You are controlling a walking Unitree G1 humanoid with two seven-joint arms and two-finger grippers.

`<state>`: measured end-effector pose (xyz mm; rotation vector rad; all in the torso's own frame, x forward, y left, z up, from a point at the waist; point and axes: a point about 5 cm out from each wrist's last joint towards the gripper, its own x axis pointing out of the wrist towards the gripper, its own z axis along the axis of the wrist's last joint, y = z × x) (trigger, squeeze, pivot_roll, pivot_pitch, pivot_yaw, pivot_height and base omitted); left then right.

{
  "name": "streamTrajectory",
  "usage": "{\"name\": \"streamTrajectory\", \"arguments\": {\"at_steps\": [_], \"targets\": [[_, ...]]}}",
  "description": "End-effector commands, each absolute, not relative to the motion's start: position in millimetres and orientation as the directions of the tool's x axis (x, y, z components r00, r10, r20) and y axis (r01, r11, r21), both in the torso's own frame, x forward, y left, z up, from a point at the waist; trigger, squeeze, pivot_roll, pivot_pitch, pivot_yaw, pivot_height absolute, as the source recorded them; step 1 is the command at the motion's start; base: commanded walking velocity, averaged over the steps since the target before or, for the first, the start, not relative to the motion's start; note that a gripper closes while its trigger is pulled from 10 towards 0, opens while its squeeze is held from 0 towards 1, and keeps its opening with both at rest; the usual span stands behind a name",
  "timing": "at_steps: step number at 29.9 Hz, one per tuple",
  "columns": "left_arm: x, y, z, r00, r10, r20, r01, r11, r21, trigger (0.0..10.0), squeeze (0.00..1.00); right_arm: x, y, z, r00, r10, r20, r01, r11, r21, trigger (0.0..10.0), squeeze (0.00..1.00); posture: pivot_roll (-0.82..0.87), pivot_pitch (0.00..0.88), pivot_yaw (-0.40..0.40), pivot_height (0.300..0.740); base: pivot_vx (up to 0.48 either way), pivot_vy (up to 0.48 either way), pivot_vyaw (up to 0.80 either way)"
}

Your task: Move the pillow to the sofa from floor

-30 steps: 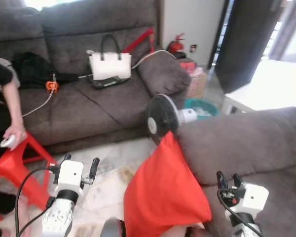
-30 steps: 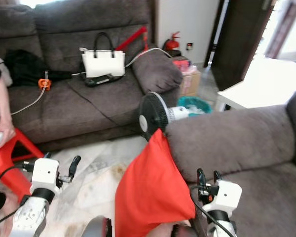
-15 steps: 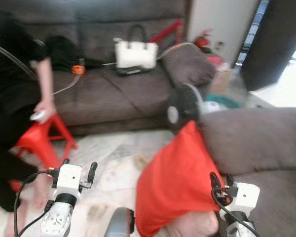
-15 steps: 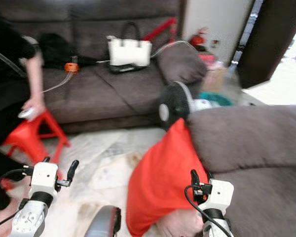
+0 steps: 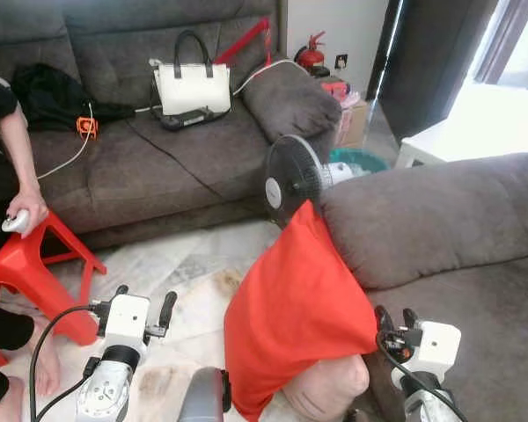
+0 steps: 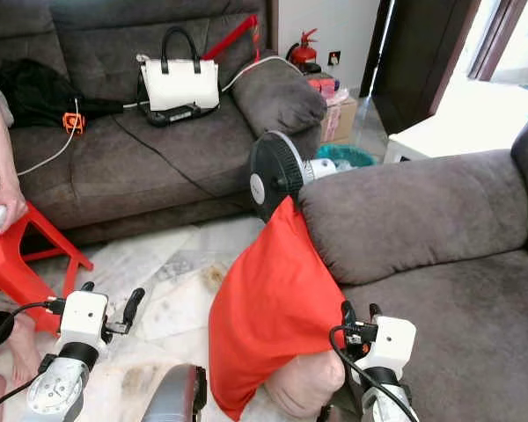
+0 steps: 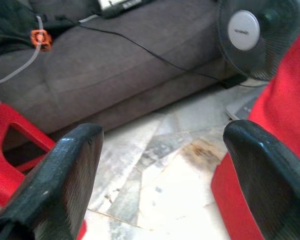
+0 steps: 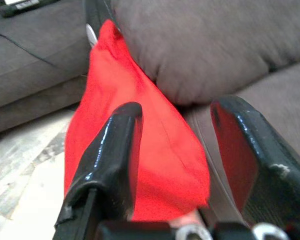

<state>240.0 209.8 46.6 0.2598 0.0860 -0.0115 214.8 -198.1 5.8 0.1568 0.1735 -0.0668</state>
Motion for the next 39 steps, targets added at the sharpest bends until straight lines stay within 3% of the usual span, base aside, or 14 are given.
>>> {"name": "streamTrajectory", "arguments": {"at_steps": [1, 27, 32, 39], "targets": [[239, 209, 44, 0.995, -0.010, -0.095, 0.034, 0.965, 0.261, 10.0, 0.00, 212, -197, 3, 0.982, -0.051, -0.181, 0.078, 0.986, 0.149, 10.0, 0.00, 0.14, 0.000, 0.011, 0.543, 0.000, 0.000, 0.00], [240, 212, 39, 0.994, 0.011, -0.110, 0.015, 0.971, 0.239, 10.0, 0.00, 209, -196, -4, 0.981, -0.014, -0.195, 0.040, 0.991, 0.129, 10.0, 0.00, 0.13, 0.005, 0.007, 0.543, 0.000, 0.000, 0.00], [241, 211, 39, 0.994, 0.007, -0.111, 0.020, 0.971, 0.238, 10.0, 0.00, 209, -195, -5, 0.981, -0.007, -0.193, 0.033, 0.991, 0.133, 10.0, 0.00, 0.13, 0.000, 0.008, 0.543, 0.287, 0.000, 0.69], [242, 210, 40, 0.994, -0.001, -0.108, 0.026, 0.971, 0.238, 10.0, 0.00, 211, -195, -7, 0.980, -0.010, -0.197, 0.041, 0.987, 0.153, 10.0, 0.00, 0.13, 0.000, 0.010, 0.543, 0.311, 0.000, 0.00]]}}
